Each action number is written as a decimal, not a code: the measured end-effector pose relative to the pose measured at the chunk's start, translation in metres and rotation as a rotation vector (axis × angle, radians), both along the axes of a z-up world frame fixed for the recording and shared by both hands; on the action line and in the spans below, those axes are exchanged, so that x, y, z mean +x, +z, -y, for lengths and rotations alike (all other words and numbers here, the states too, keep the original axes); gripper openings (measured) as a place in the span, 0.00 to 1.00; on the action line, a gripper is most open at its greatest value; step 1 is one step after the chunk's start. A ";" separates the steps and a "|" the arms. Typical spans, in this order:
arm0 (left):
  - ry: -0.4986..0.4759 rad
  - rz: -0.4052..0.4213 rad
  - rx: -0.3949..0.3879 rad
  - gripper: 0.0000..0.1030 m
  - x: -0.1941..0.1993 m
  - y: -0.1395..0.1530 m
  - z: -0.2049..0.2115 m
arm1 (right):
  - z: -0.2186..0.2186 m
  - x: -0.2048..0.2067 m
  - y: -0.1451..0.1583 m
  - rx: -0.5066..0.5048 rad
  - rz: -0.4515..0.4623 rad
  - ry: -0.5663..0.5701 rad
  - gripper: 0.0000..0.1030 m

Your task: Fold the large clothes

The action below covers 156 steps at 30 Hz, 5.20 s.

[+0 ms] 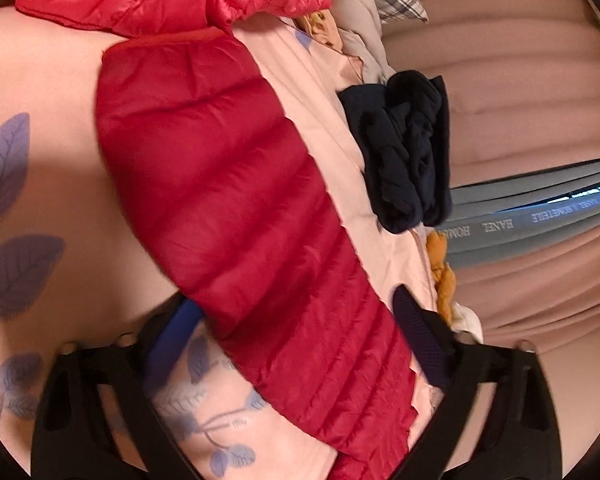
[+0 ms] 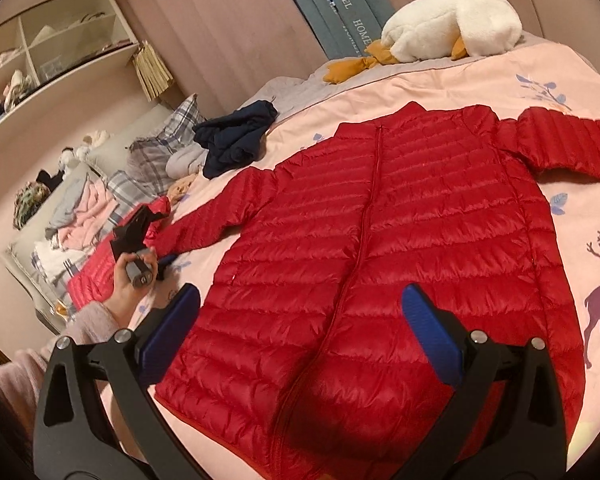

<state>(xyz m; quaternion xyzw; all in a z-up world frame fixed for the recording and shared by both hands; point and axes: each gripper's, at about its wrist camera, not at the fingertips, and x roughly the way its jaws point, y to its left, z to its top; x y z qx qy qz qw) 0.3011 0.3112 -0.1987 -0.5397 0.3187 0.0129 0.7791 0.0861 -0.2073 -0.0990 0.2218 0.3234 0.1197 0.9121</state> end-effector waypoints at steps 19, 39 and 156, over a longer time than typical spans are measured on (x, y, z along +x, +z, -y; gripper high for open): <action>-0.106 0.031 0.343 0.11 -0.009 0.071 0.038 | 0.005 -0.009 0.001 -0.014 -0.002 -0.031 0.98; -0.731 0.222 0.997 0.11 -0.067 0.116 0.345 | 0.051 -0.042 -0.009 0.067 -0.036 -0.140 0.98; -0.718 0.030 0.938 0.66 0.023 0.042 0.316 | 0.060 0.235 -0.060 -0.326 -0.219 -0.130 0.44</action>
